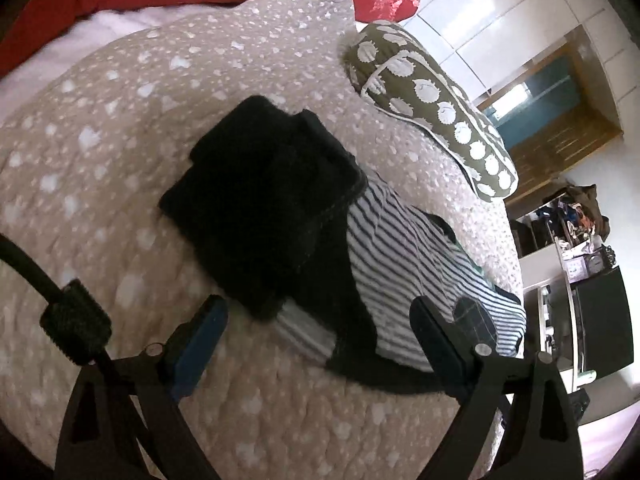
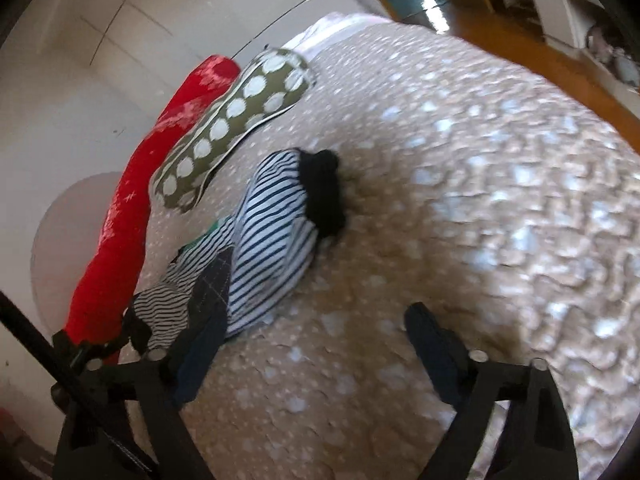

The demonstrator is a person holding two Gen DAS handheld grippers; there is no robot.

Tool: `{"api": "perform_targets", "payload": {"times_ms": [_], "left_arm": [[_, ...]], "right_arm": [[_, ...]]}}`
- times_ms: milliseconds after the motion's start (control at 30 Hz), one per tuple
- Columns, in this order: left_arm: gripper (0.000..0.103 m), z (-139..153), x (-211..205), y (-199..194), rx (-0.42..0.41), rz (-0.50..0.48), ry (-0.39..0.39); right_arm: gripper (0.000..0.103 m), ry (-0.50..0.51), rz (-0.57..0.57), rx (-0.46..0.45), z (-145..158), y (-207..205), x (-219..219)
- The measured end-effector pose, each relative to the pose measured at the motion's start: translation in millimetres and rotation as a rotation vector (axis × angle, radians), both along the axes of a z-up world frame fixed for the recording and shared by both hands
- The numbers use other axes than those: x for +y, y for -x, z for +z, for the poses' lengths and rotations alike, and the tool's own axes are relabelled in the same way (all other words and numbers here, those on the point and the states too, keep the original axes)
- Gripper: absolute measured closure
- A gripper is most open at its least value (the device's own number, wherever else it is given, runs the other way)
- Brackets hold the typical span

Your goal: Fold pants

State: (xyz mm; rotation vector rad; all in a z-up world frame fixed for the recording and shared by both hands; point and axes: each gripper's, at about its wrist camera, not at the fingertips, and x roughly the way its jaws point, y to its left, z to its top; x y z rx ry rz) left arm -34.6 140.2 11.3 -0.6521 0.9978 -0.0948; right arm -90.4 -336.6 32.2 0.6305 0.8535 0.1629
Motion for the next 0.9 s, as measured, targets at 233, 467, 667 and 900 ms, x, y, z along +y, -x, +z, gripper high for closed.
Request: {"api": "perform_targets", "payload": {"times_ms": [233, 467, 667, 900], "left_arm": [[0.011, -5.2, -3.7, -42.9, 0.025, -0.015, 0.010], [0.070, -1.6, -8.5, -57.0, 0.135, 0.089, -0.087], [0.085, 18.0, -8.7, -36.0, 0.078, 0.035, -0.047], [0.085, 41.7, -11.9, 15.0, 0.023, 0.018, -0.004]], "right_arm": [[0.014, -0.059, 0.030, 0.108, -5.2, -61.3, 19.9], [0.079, -0.010, -0.002, 0.124, -11.0, -85.0, 36.2], [0.087, -0.099, 0.014, 0.096, 2.8, -68.6, 33.2], [0.087, -0.091, 0.025, 0.054, 31.4, -26.0, 27.2]]}}
